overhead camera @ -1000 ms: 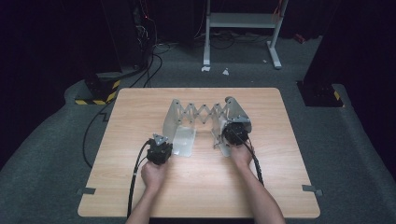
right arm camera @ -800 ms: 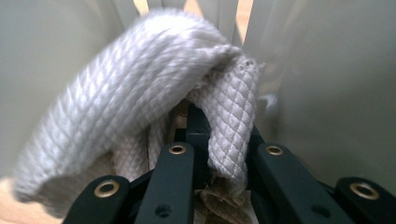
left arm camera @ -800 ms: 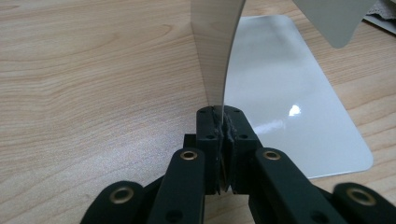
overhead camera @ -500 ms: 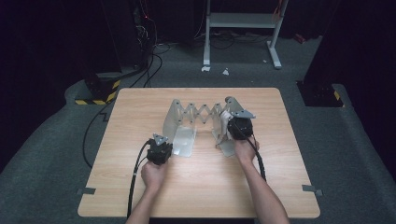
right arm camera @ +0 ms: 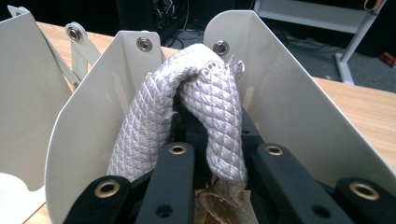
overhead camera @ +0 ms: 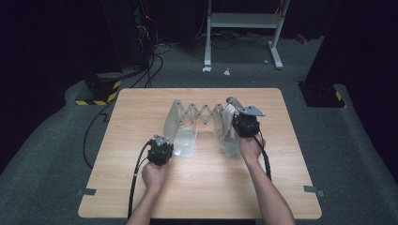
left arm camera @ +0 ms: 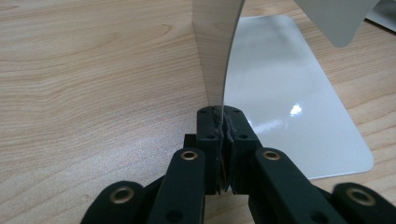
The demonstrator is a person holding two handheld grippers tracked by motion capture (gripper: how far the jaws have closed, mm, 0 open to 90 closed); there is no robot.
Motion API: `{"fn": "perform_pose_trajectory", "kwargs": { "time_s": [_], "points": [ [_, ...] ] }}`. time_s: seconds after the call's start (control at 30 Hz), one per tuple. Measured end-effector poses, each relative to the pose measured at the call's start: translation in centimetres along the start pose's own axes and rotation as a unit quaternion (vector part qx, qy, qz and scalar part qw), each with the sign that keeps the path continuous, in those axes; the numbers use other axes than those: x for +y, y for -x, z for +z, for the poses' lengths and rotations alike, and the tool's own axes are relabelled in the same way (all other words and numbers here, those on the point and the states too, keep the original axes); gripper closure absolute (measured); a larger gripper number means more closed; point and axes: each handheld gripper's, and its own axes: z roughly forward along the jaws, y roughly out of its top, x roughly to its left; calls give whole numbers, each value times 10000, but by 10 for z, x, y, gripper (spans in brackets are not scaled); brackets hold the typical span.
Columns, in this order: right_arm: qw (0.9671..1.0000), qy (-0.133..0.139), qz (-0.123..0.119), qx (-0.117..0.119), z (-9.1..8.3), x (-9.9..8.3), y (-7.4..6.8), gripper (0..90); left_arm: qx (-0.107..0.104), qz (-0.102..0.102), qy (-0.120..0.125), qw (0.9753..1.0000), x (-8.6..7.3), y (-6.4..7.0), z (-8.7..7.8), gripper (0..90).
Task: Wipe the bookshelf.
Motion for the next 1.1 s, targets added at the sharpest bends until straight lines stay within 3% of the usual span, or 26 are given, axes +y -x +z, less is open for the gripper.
{"fn": "perform_pose_trajectory", "kwargs": {
  "time_s": [0.2, 0.77, 1.1],
  "points": [
    [9999, -135, -62, 20, -2, -5, 2, 820, 13, 11, -2, 10000, 0, 0, 0, 855],
    [9976, -691, -23, 62, 13, -57, 8, 820, 36, 61, -6, 10000, 0, 1, 0, 857],
    [9966, -821, -21, -8, 13, -75, 13, 819, 39, 68, -6, 10000, 0, 1, 0, 857]
  ]
}}
